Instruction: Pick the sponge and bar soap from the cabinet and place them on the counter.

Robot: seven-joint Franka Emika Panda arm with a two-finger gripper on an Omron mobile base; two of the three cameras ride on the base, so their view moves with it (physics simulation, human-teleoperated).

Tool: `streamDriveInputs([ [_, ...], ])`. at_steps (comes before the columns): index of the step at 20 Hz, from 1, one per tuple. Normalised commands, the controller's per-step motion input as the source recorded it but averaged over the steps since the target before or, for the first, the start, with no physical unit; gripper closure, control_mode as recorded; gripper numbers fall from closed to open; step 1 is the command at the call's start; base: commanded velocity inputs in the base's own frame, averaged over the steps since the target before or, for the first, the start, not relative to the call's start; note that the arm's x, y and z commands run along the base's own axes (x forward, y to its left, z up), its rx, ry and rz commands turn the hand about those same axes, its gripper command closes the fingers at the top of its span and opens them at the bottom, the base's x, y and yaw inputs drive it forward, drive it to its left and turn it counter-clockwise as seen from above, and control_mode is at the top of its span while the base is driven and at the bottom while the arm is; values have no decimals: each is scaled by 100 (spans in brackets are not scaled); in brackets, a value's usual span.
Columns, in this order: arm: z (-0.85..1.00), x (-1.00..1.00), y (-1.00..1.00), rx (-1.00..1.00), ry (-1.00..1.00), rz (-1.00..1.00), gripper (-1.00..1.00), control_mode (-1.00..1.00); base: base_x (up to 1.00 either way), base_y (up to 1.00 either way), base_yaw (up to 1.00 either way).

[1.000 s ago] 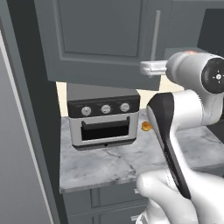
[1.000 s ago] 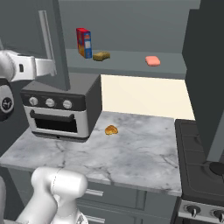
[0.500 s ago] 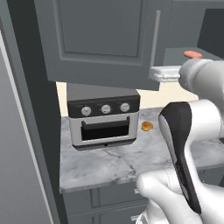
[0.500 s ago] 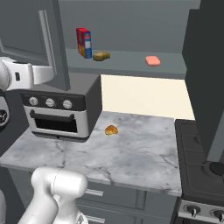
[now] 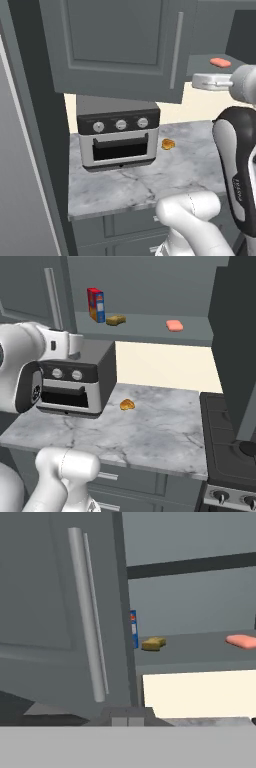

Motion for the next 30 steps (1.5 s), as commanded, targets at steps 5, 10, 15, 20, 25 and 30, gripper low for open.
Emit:
streamDriveInputs([
  [5, -8, 20, -18, 5, 4, 16, 100, -100, 0, 0, 0],
  [10, -1, 22, -16, 6, 3, 16, 100, -100, 0, 0, 0],
  [15, 0, 17, -20, 7, 2, 14, 100, -100, 0, 0, 0],
  [20, 0, 24, -16, 8, 5, 13, 100, -100, 0, 0, 0],
  [25, 0, 29, -10, 7, 6, 13, 100, -100, 0, 0, 0],
  [30, 0, 33, 0, 4, 3, 12, 100, -100, 0, 0, 0],
])
